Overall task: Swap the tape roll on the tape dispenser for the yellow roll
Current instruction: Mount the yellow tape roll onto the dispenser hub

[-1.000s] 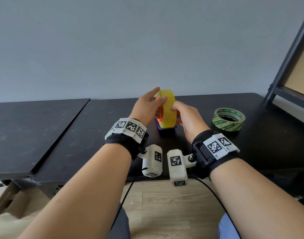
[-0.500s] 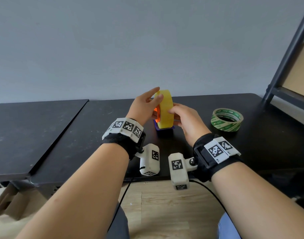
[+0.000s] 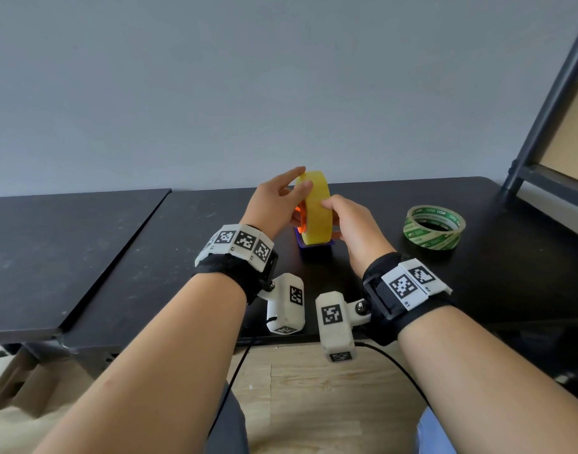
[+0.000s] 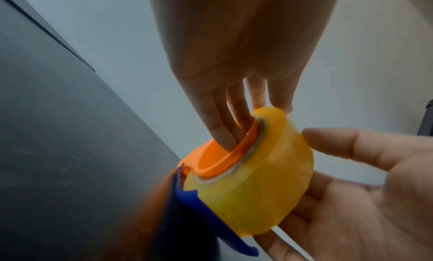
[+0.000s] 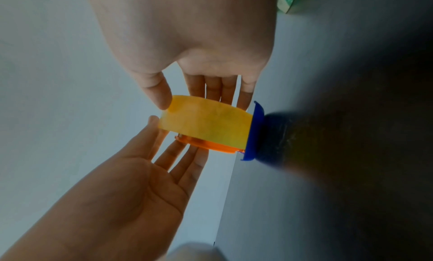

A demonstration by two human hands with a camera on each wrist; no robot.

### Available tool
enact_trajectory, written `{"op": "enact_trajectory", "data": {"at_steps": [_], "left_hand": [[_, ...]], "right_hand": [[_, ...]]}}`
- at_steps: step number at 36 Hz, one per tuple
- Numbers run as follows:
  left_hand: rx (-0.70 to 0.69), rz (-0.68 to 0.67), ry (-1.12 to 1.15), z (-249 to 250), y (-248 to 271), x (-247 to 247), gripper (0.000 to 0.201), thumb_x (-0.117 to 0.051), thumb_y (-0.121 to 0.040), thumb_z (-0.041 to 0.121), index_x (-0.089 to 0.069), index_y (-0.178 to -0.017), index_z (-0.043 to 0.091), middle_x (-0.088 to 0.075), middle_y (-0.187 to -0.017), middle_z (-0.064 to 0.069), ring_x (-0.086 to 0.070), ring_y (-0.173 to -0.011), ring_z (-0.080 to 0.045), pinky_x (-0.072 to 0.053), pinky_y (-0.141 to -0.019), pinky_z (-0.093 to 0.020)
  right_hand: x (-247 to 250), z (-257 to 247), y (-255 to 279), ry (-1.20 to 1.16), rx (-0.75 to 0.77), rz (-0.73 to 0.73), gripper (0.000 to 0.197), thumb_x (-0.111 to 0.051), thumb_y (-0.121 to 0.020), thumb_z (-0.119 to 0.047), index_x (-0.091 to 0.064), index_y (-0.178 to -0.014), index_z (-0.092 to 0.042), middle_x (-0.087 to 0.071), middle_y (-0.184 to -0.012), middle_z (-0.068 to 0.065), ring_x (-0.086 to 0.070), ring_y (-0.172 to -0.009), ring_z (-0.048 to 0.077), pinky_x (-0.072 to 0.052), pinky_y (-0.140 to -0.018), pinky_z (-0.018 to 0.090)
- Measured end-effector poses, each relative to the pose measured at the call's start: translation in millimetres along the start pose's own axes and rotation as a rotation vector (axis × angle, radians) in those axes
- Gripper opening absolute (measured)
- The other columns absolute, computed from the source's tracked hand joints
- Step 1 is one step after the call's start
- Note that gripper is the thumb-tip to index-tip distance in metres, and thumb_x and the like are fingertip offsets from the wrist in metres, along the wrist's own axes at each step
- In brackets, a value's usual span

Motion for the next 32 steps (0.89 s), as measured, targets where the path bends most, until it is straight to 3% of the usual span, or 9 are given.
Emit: {"op": "enact_trajectory", "data": {"at_steps": [8, 12, 14, 16, 17, 20, 22, 27, 32], "left_hand": [[0.022, -0.009, 0.015, -1.6, -0.5, -0.3, 0.046, -0.056, -0.096, 0.031, -0.050, -0.141, 0.024, -0.066, -0.084, -0.011, -0.067, -0.073, -0.025, -0.060, -0.082, -0.048], [0.066, -0.043, 0.066, -1.6, 1.6, -2.8, 0.044, -0.045, -0.100, 0.024, -0.047, -0.144, 0.024, -0.061, -0.089, -0.013, -0.063, -0.074, -0.025, -0.059, -0.086, -0.048], [0.109, -0.069, 0.128, -2.7, 2.9, -4.7, 0.047, -0.040, -0.099, 0.015, -0.046, -0.144, 0.024, -0.060, -0.090, -0.016, -0.062, -0.074, -0.028, -0.055, -0.090, -0.048], [0.148, -0.073, 0.177, -3.8, 3.4, -5.3, 0.050, -0.035, -0.097, 0.010, -0.047, -0.143, 0.026, -0.060, -0.086, -0.014, -0.061, -0.071, -0.027, -0.053, -0.093, -0.047], [0.161, -0.073, 0.187, -4.2, 3.4, -5.4, 0.051, -0.034, -0.097, 0.009, -0.046, -0.143, 0.026, -0.060, -0.084, -0.012, -0.061, -0.071, -0.027, -0.053, -0.093, -0.047], [0.166, -0.108, 0.191, -3.6, 4.6, -8.1, 0.058, -0.041, -0.091, 0.004, -0.043, -0.145, 0.026, -0.060, -0.083, -0.011, -0.061, -0.074, -0.026, -0.053, -0.094, -0.047], [0.140, -0.136, 0.148, -3.2, 5.3, -9.1, 0.067, -0.052, -0.087, 0.000, -0.039, -0.148, 0.026, -0.061, -0.086, -0.012, -0.062, -0.081, -0.025, -0.055, -0.094, -0.045], [0.073, -0.150, 0.051, -4.7, 6.4, -7.7, 0.084, -0.073, -0.081, 0.003, -0.034, -0.151, 0.030, -0.065, -0.098, -0.013, -0.067, -0.087, -0.023, -0.058, -0.090, -0.033], [0.031, -0.147, -0.031, -3.5, 7.0, -4.5, 0.091, -0.080, -0.077, 0.014, -0.029, -0.151, 0.033, -0.069, -0.112, -0.023, -0.070, -0.102, -0.033, -0.054, -0.098, -0.038]], "right_hand": [[-0.5, 0.5, -0.3, 0.007, -0.006, 0.005, 0.037, -0.054, -0.092, -0.035, -0.060, -0.124, -0.016, -0.065, -0.117, 0.005, -0.062, -0.105, 0.021, -0.049, -0.089, 0.035], [2.8, -3.7, 0.0, -0.017, 0.031, -0.020, 0.017, -0.052, -0.097, -0.034, -0.061, -0.086, -0.025, -0.066, -0.086, -0.003, -0.064, -0.076, 0.010, -0.049, -0.064, 0.024], [5.9, -7.3, -0.1, -0.015, 0.076, 0.000, 0.015, -0.054, -0.097, -0.032, -0.060, -0.084, -0.025, -0.068, -0.091, 0.000, -0.066, -0.078, 0.011, -0.055, -0.071, 0.027], [9.7, -12.0, 0.4, -0.007, 0.143, 0.036, 0.012, -0.059, -0.093, -0.031, -0.065, -0.099, -0.021, -0.069, -0.106, 0.005, -0.068, -0.092, 0.015, -0.057, -0.086, 0.036], [13.2, -13.8, -0.2, -0.004, 0.178, 0.067, 0.021, -0.063, -0.091, -0.030, -0.066, -0.109, -0.019, -0.068, -0.111, 0.005, -0.067, -0.099, 0.017, -0.056, -0.091, 0.038], [22.6, -22.2, 2.3, 0.010, 0.294, 0.134, 0.033, -0.068, -0.087, -0.024, -0.064, -0.120, -0.024, -0.069, -0.109, 0.004, -0.066, -0.102, 0.015, -0.054, -0.091, 0.032], [24.6, -29.1, 4.6, 0.037, 0.376, 0.144, 0.031, -0.069, -0.086, -0.017, -0.067, -0.115, -0.027, -0.072, -0.102, 0.003, -0.068, -0.098, 0.013, -0.053, -0.089, 0.028], [23.8, -38.4, 9.6, 0.121, 0.517, 0.149, 0.020, -0.068, -0.086, -0.007, -0.076, -0.103, -0.016, -0.069, -0.089, -0.016, -0.065, -0.084, -0.005, -0.051, -0.082, 0.016], [26.1, -37.3, 6.8, 0.153, 0.546, 0.160, 0.016, -0.069, -0.085, -0.010, -0.078, -0.096, -0.019, -0.072, -0.089, -0.016, -0.069, -0.090, 0.004, -0.055, -0.087, 0.025]]}}
Point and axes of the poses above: each hand's wrist, its own y-axis away from the middle knuckle, its own x-axis out of the back of the hand, z = x × y, the point moved 9 cm from there along -y, towards the middle knuckle
